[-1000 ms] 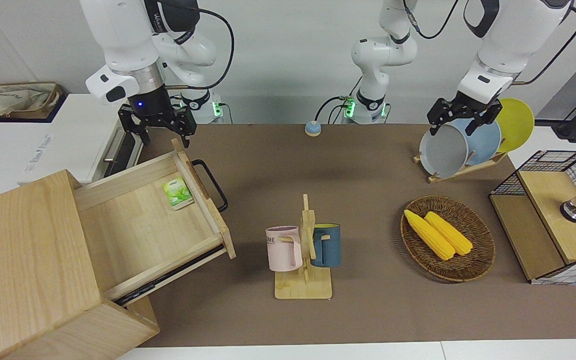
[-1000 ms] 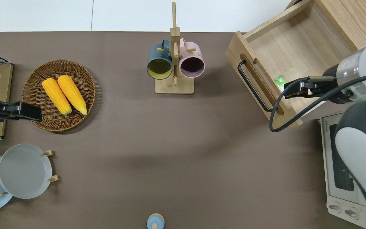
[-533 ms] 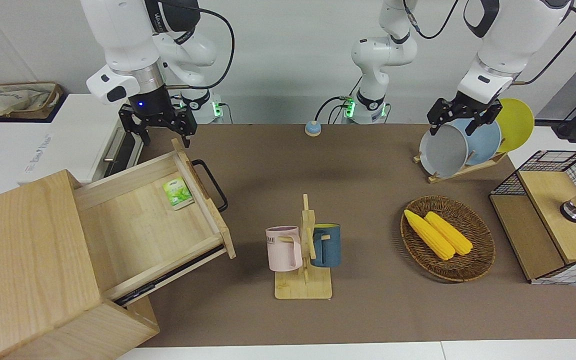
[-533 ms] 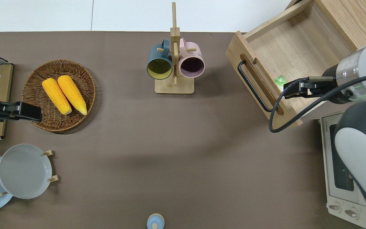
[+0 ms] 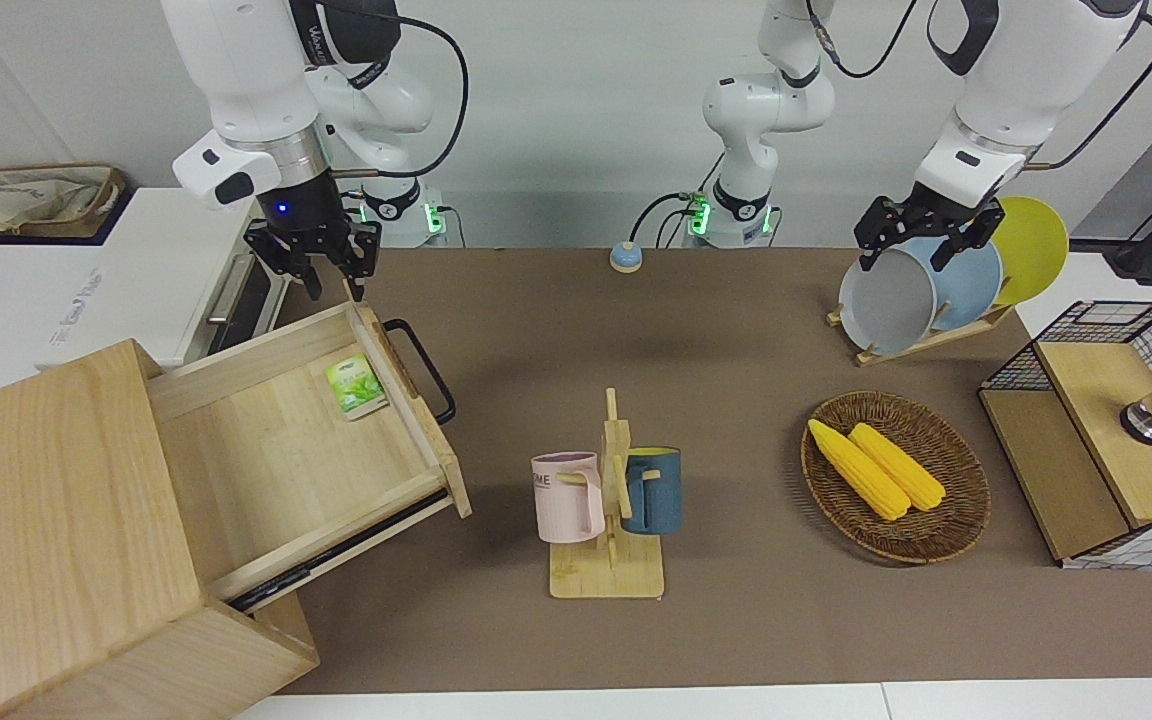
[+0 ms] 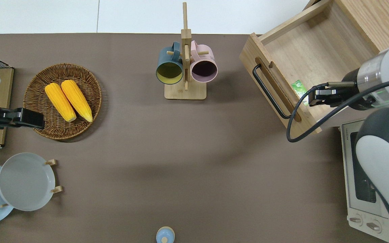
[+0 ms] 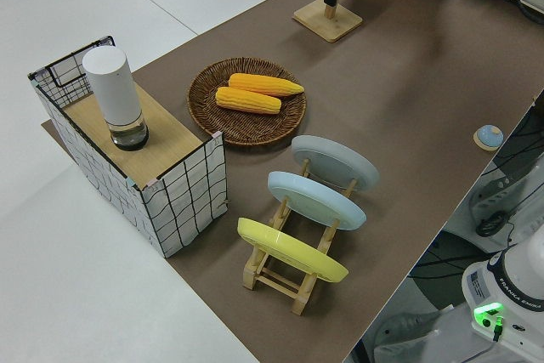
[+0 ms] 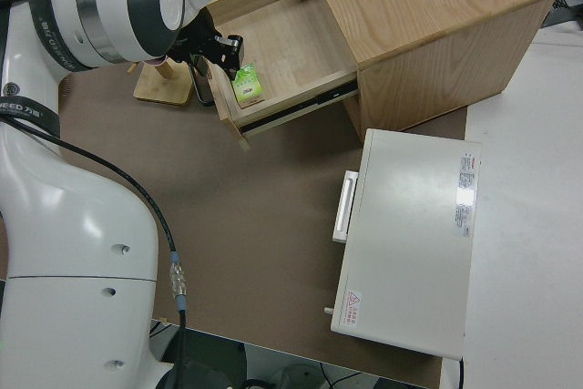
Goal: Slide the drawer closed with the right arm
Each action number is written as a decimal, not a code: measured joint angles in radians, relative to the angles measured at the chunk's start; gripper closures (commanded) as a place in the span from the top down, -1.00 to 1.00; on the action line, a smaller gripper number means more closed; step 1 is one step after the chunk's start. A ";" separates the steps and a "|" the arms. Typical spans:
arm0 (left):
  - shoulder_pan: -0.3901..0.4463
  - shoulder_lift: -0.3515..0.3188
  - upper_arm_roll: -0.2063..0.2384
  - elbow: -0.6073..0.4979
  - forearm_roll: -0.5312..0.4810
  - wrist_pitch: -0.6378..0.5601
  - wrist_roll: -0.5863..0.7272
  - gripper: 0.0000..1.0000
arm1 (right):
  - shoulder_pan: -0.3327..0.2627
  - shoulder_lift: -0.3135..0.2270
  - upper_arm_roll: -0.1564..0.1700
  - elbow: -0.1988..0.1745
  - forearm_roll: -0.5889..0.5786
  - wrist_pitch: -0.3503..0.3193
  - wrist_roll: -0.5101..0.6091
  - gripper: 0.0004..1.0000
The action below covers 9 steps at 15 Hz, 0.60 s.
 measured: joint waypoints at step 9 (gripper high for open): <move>0.000 0.000 0.000 0.000 0.000 0.000 0.000 0.99 | 0.000 0.000 0.000 0.000 0.000 0.000 -0.007 -1.00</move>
